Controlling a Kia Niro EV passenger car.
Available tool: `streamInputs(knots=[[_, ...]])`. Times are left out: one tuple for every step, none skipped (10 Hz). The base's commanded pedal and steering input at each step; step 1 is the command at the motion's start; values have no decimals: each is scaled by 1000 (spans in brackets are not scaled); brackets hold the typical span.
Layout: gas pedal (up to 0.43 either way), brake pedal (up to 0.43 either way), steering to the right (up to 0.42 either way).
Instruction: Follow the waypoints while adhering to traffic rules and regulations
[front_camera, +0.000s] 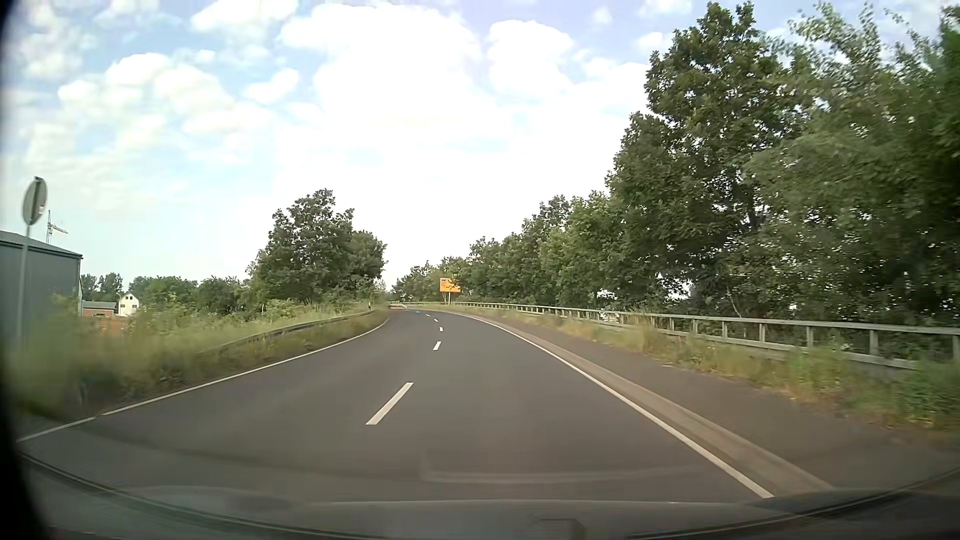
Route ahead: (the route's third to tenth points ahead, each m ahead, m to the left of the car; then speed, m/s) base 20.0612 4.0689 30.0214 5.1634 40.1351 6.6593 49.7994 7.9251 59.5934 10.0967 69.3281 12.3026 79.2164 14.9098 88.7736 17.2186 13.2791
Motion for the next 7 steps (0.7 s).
streamInputs(knots=[[67,30,-21],[67,30,-21],[67,30,-19],[79,30,-19],[79,30,-17],[79,30,-15],[79,30,-15]])
